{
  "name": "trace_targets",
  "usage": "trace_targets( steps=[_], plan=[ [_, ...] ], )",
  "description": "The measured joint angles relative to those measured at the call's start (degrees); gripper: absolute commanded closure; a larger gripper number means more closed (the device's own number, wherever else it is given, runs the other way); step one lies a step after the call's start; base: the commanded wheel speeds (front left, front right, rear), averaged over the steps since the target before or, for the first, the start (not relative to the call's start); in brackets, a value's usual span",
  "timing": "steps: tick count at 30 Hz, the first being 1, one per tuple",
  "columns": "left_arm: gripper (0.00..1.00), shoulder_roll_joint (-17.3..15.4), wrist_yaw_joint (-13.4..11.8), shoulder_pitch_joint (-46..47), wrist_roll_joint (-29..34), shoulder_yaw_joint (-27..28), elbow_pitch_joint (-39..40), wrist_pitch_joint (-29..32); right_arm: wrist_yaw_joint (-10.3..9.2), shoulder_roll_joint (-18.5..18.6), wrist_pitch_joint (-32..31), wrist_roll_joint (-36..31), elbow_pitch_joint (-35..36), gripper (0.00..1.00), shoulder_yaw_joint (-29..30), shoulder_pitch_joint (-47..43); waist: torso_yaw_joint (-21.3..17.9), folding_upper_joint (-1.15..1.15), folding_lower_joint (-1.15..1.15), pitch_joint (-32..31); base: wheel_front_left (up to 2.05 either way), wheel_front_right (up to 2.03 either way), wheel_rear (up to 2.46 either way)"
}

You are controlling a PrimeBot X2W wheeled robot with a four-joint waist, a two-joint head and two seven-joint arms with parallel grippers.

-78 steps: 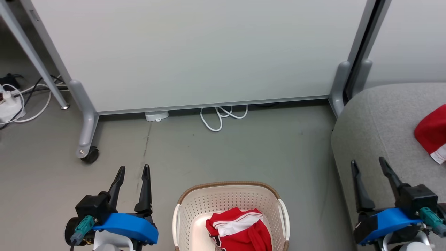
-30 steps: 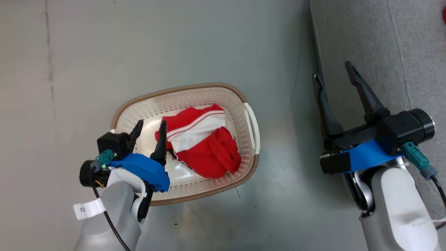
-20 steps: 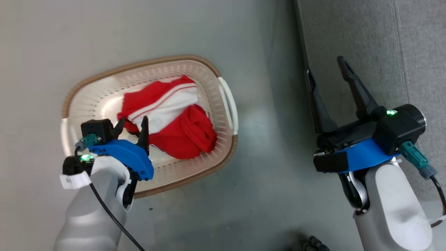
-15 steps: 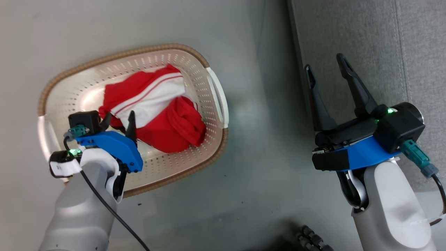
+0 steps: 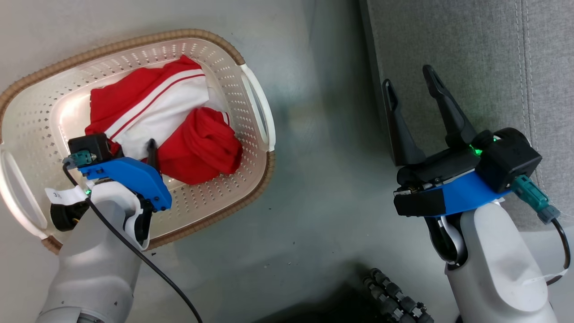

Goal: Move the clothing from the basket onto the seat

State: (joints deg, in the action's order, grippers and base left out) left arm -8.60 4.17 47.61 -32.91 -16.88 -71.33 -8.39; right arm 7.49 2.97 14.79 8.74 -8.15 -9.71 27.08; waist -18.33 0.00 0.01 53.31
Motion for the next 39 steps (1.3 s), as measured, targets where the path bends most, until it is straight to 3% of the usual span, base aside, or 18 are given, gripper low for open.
trace_targets(
  steps=[6, 7, 8, 9, 27, 39],
  plan=[
    [0.0, 0.3, -0.1, 0.8, -1.0, 0.5, -0.8, 0.8, 0.0, 0.0, 0.2, 0.1, -0.3, 0.0, 0.2, 0.5, -0.5, 0.0, 0.0, 0.7, 0.0, 0.0, 0.0],
    [0.6, 0.3, -0.1, 0.9, -1.0, 0.3, -0.9, 1.2, 0.0, 0.0, 0.2, 0.1, -0.3, 0.0, 0.2, 0.5, -0.5, 0.0, 0.0, 0.7, 0.0, 0.0, 0.0],
    [0.95, 0.3, -0.1, 1.0, -0.9, 0.0, -1.0, 1.4, 0.0, 0.0, 0.2, 0.1, -0.4, 0.0, 0.2, 0.6, -0.6, 0.0, 0.0, 0.7, 0.0, 0.0, 0.0],
    [1.0, 0.3, -0.1, 1.0, -0.9, -0.1, -1.1, 1.6, 0.0, 0.0, 0.2, 0.1, -0.4, 0.0, 0.2, 0.6, -0.6, 0.0, 0.0, 0.7, 0.0, 0.0, 0.0],
    [1.0, 1.7, 1.6, 1.4, -1.2, -2.0, -1.9, 0.5, 0.0, 0.0, 0.2, -0.5, -0.2, 0.0, 0.5, 0.8, 0.4, 0.0, -0.01, -2.3, 0.0, 0.0, 0.0],
    [1.0, 4.9, 3.0, -5.2, -2.0, -7.4, 1.2, -2.4, 0.0, -0.1, 0.2, -2.1, -4.0, 0.0, 0.9, -0.6, 2.2, 0.0, -0.01, -14.4, 0.0, 0.0, 0.0]
  ],
)
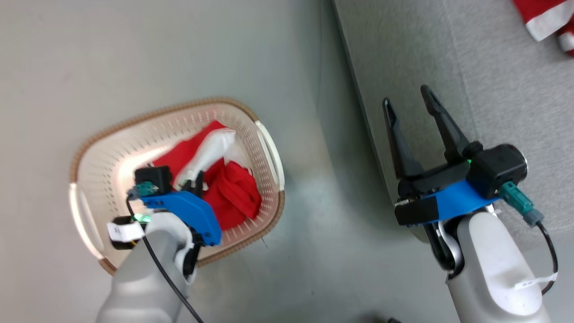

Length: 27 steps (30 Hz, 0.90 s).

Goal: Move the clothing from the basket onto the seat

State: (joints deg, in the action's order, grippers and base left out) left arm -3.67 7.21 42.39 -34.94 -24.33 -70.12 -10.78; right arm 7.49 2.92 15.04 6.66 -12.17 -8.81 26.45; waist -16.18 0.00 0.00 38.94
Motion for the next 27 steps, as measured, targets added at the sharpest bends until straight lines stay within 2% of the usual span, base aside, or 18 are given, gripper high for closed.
trace_targets(
  steps=[7, 14, 20, 27],
  plan=[
    [1.0, 0.6, 0.2, -6.1, -5.4, -8.9, 9.9, 0.1, 0.0, 0.0, -0.1, -0.6, -3.2, 0.0, 0.4, -4.0, 2.0, 0.0, -0.01, -10.8, 0.0, 0.0, 0.0],
    [1.0, 0.7, 0.2, -8.2, -10.2, -18.7, 17.3, -0.8, 0.0, 0.0, -1.7, -1.5, -4.3, 0.0, 1.6, -8.5, 4.8, 0.0, -0.02, -21.4, 0.0, 0.0, 0.0],
    [1.0, 0.7, 0.2, -7.1, -13.8, -27.3, 23.0, -2.3, 0.0, 0.0, -3.9, -1.7, -3.2, 0.0, 2.8, -13.2, 8.5, 0.0, -0.02, -31.1, 0.0, 0.0, 0.0],
    [1.0, 0.3, 0.2, -1.8, -15.9, -31.3, 26.0, -3.2, 0.0, 0.0, -5.4, -1.5, -1.8, 0.0, 3.0, -15.9, 11.3, 0.0, -0.02, -36.5, 0.0, 0.0, 0.0]
  ],
)
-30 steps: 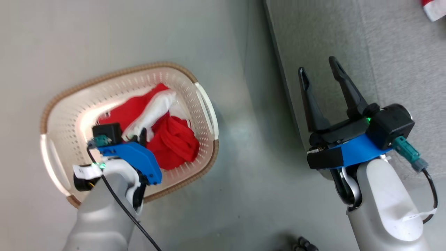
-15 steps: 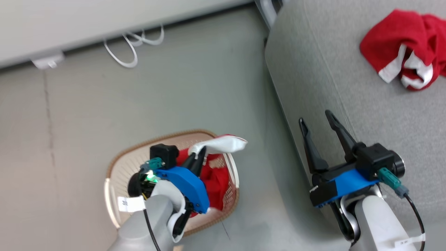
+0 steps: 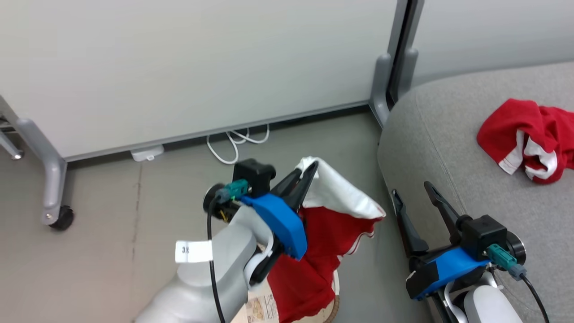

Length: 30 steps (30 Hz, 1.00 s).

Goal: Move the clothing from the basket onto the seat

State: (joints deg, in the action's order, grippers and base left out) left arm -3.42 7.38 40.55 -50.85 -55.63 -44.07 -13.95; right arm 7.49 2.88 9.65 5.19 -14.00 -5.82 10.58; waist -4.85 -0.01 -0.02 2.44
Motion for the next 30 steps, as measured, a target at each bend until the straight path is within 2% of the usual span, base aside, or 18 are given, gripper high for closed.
trace_targets(
  steps=[12, 30],
  plan=[
    [1.0, -0.8, 0.0, 8.3, -1.7, -2.3, 1.8, -0.6, 0.0, 0.0, -1.2, 0.5, 1.5, 0.0, -0.6, -1.5, 2.1, 0.0, 0.01, -2.9, 0.0, 0.0, 0.0],
    [1.0, -1.0, 0.0, 8.8, -3.1, -3.7, 1.3, -0.9, 0.0, 0.0, -3.0, -1.6, 1.2, 0.0, -2.7, 0.5, 1.4, 0.0, 0.02, -1.5, 0.0, 0.0, 0.0]
  ],
)
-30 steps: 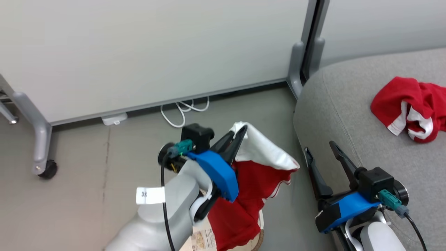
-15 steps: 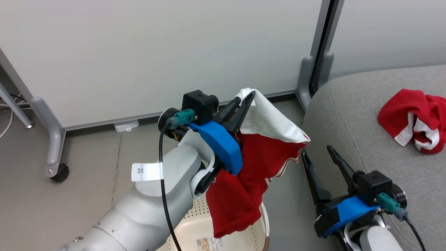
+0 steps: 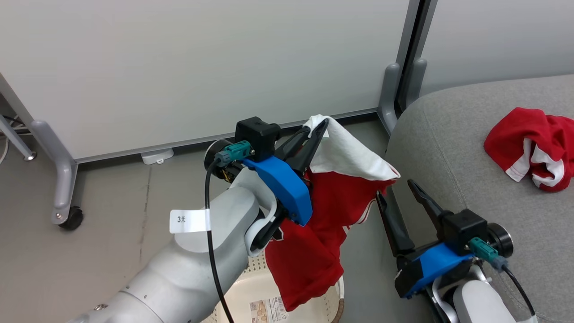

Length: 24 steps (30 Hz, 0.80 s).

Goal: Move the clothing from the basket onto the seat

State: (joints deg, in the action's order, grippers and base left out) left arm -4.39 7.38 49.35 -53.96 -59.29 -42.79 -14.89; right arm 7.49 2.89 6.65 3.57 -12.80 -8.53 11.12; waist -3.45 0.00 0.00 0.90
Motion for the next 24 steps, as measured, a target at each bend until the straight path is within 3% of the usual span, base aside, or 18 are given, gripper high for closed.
trace_targets(
  steps=[14, 24],
  plan=[
    [1.0, 0.8, 0.0, 0.5, 0.2, -1.0, 1.3, 0.0, 0.01, 4.0, -1.4, 0.3, -12.5, 0.0, -4.7, 13.4, 1.9, 0.0, 0.0, 3.3, 0.0, 0.0, 0.0],
    [1.0, 1.1, 0.0, 1.3, 0.0, -2.5, 2.1, 0.0, 0.0, 6.1, -1.5, 7.2, -24.5, 0.0, -16.1, 22.5, 3.5, 0.0, 0.0, 4.0, 0.0, 0.0, 0.0]
  ],
)
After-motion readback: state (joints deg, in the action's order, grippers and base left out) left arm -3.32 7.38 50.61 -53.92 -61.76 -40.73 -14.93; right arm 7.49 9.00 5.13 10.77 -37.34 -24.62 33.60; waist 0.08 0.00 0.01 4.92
